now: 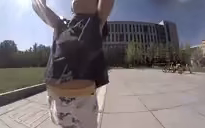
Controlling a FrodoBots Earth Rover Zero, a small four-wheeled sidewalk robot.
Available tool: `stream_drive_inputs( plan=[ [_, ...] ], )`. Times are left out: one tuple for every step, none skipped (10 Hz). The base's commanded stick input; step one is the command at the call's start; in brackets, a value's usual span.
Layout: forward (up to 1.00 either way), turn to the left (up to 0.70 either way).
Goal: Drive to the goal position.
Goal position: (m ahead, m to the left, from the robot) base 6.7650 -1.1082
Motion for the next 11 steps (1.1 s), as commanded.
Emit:
stream_drive_inputs(
  plan=[
    [-0.06,0.01],
    [-0.06,0.01],
    [-0.06,0.01],
    [-0.06,0.01],
    [-0.06,0.01],
    [-0.06,0.01],
    [-0.06,0.01],
    [-0.06,0.01],
    [-0.06,0.01],
    [-0.06,0.01],
    [-0.06,0.01]
  ],
)
